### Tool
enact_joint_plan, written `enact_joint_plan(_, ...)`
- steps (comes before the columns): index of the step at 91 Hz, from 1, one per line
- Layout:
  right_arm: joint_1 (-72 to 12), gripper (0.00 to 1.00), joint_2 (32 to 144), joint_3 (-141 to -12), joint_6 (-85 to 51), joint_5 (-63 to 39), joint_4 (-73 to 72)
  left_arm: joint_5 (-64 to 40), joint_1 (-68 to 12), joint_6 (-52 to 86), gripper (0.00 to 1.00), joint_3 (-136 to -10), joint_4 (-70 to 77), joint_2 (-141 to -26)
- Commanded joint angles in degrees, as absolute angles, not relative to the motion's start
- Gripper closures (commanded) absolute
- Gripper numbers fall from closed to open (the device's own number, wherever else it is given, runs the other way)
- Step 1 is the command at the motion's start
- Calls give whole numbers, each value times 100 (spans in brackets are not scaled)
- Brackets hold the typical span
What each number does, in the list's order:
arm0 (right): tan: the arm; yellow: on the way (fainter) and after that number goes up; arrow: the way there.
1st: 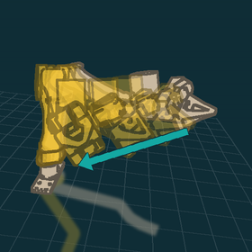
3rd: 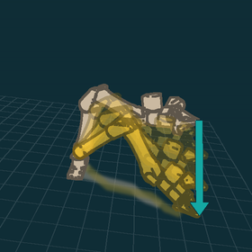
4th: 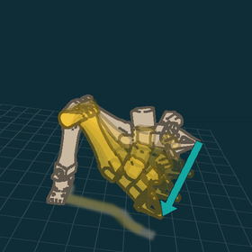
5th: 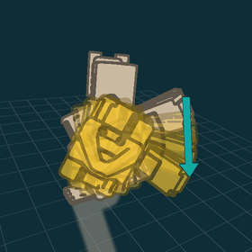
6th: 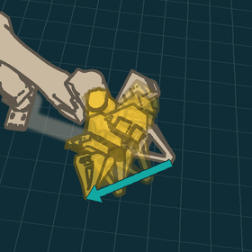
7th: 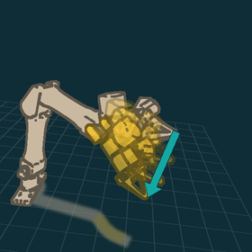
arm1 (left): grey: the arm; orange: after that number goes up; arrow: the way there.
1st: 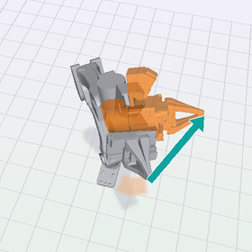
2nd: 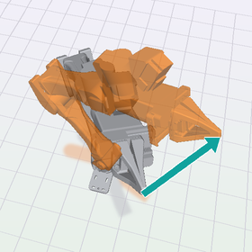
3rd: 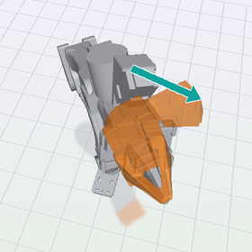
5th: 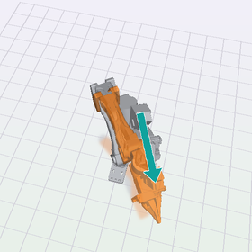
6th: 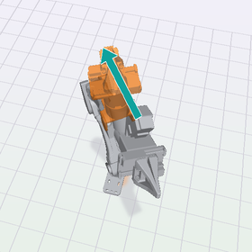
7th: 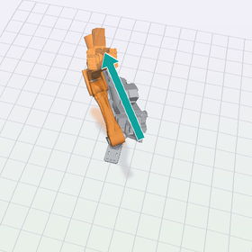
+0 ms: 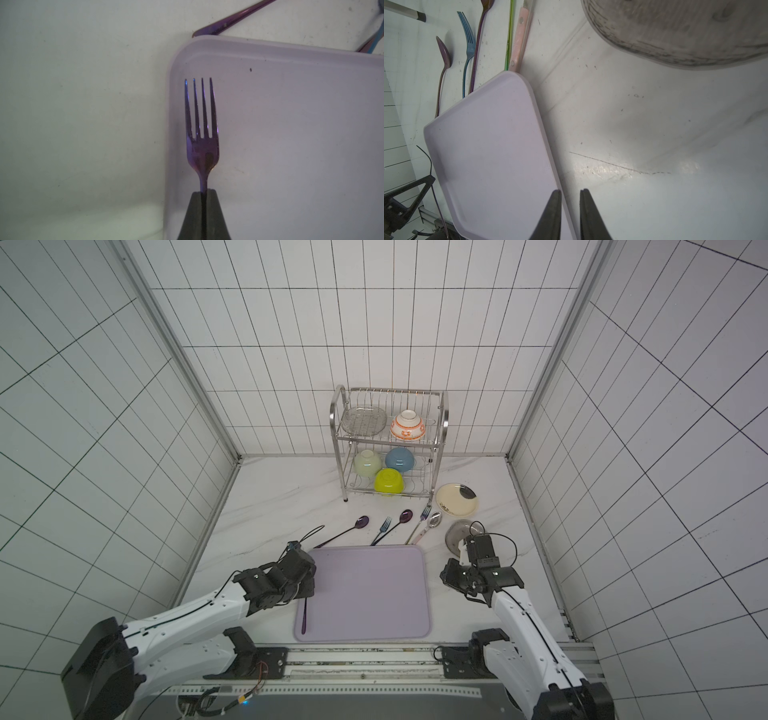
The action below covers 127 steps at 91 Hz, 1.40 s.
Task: Set the spoon and fork side by side
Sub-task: Place the fork on the tray.
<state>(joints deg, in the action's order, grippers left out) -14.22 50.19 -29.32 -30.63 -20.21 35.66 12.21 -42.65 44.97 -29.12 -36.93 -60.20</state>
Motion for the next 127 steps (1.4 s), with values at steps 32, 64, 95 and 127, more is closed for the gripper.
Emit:
enact_joint_plan(32, -1385, 80, 5055, -2821, -3196, -2027, 3344, 1545, -4344, 4161, 100, -2781, -3474, -5946)
enact_joint_plan(64, -1384, 81, 5199, -2855, -3207, -2057, 3227, 1769, -4597, 4285, 100, -3091, -3537, -6864)
enact_joint_plan(95, -1380, 80, 5150, -2821, -3184, -2041, 3234, 1796, -4682, 4351, 96, -3161, -3595, -7029)
enact_joint_plan(127, -1380, 80, 5199, -2883, -3120, -2021, 3234, 1705, -4685, 4405, 70, -3222, -3717, -6600)
